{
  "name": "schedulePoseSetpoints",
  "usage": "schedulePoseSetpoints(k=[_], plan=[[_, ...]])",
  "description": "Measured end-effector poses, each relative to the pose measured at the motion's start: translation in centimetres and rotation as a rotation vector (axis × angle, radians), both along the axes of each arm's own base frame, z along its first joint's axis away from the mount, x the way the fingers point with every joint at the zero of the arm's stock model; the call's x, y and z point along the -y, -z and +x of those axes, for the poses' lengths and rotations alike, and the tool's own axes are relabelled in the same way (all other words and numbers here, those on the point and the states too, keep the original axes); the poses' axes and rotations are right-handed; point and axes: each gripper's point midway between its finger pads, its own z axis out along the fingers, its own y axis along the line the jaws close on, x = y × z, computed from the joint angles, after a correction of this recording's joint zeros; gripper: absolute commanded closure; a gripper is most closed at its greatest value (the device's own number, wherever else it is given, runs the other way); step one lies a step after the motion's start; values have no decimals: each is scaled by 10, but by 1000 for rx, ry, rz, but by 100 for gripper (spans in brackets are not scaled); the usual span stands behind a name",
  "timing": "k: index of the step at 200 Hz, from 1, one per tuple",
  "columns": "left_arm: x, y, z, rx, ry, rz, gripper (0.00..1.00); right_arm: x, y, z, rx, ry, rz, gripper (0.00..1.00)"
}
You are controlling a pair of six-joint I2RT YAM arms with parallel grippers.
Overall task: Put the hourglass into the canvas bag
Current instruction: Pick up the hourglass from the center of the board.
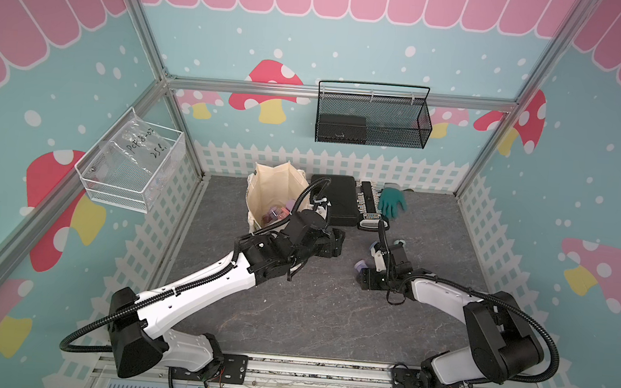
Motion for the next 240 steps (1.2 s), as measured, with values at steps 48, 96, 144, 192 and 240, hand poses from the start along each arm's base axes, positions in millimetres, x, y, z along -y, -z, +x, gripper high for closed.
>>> schedulePoseSetpoints(k=[48, 96, 144, 192, 240], plan=[[0, 0, 0, 0, 0, 0, 21, -2, 2, -11, -14, -19, -11, 31], [0, 0, 0, 1, -2, 1, 21, -3, 3, -17, -21, -30, -29, 43], [-1, 0, 0, 1, -3, 2, 21, -5, 5, -20, -26, -42, -28, 59], [-1, 0, 1, 4, -8, 5, 21, -6, 4, -21, -27, -48, -23, 67], [-3, 0, 2, 8, -14, 15, 21, -10, -4, -23, -16, -63, -2, 73]])
